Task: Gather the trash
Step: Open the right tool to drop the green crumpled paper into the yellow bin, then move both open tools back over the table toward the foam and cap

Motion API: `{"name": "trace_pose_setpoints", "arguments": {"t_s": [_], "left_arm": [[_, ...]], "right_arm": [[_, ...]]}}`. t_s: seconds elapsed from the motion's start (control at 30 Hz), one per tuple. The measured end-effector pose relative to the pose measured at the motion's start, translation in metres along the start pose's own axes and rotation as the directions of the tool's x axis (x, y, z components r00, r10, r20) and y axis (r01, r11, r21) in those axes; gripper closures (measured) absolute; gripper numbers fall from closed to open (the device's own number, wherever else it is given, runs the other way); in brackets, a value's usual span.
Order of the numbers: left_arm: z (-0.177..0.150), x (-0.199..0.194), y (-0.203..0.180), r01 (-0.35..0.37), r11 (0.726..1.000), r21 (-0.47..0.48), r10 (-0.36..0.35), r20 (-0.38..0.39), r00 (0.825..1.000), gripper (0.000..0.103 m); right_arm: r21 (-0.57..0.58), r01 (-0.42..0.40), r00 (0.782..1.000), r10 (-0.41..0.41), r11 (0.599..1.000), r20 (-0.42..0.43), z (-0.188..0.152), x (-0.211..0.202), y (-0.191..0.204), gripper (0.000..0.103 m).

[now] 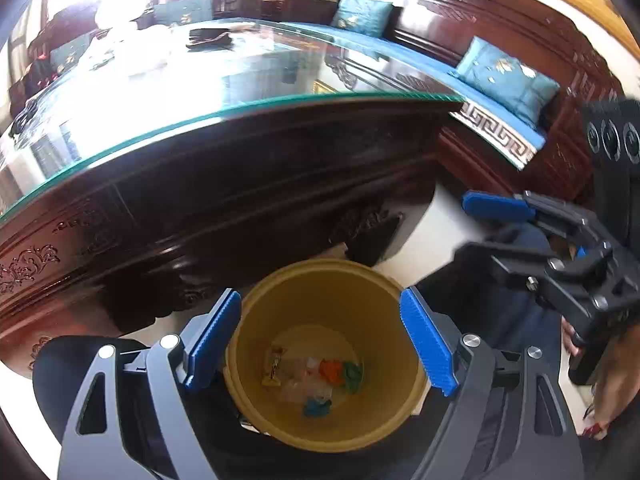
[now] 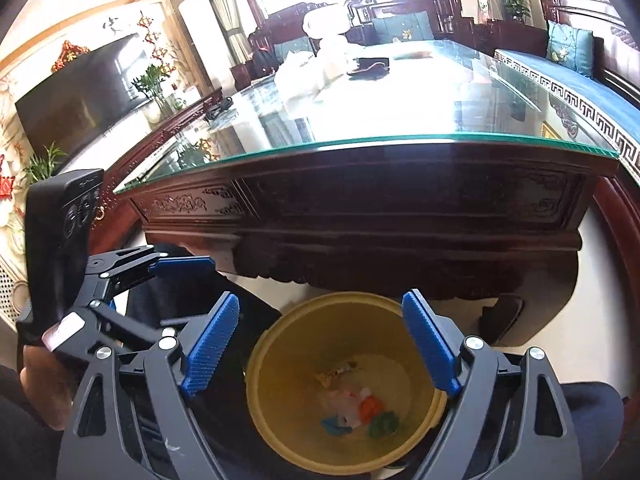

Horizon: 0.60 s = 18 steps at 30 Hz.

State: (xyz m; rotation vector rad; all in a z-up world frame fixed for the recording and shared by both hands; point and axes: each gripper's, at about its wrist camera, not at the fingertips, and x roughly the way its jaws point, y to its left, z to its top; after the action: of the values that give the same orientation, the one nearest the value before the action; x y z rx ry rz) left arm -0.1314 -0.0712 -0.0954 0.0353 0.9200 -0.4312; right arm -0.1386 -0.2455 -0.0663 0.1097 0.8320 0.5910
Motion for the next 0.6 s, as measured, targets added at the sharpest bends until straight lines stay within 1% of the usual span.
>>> {"name": "trace_pose_setpoints", "arguments": {"t_s": [0.13,0.33,0.4,0.5,0.57,0.6], "left_arm": [[0.016,0.001,0.016,-0.024,0.999,-0.035,0.024,0.025,0.999,0.021],[0.046,-0.004,0.039,-0.057,0.996,-0.068,0.062,0.071,0.996,0.020],[0.060,-0.007,0.048,-0.070,0.995,-0.075,0.077,0.089,0.993,0.020],[0.084,-0.011,0.059,-0.087,0.992,-0.086,0.097,0.113,0.989,0.020],[0.099,-0.015,0.066,-0.097,0.991,-0.089,0.108,0.132,0.985,0.019],[0.108,-0.017,0.069,-0.105,0.991,-0.088,0.117,0.147,0.982,0.017]], "right_arm": [[-0.003,-0.010,1.000,0.010,1.000,0.017,0.012,0.006,-0.002,0.022],[-0.019,-0.015,0.999,0.016,1.000,0.032,0.047,0.015,-0.002,0.022],[-0.028,-0.020,0.999,0.021,0.999,0.046,0.063,0.017,-0.001,0.022],[-0.047,-0.006,0.998,0.009,0.999,0.065,0.088,0.021,0.000,0.022],[-0.069,-0.011,0.996,0.017,0.998,0.087,0.110,0.025,0.002,0.022],[-0.077,-0.011,0.995,0.018,0.997,0.093,0.118,0.028,0.002,0.022]]}}
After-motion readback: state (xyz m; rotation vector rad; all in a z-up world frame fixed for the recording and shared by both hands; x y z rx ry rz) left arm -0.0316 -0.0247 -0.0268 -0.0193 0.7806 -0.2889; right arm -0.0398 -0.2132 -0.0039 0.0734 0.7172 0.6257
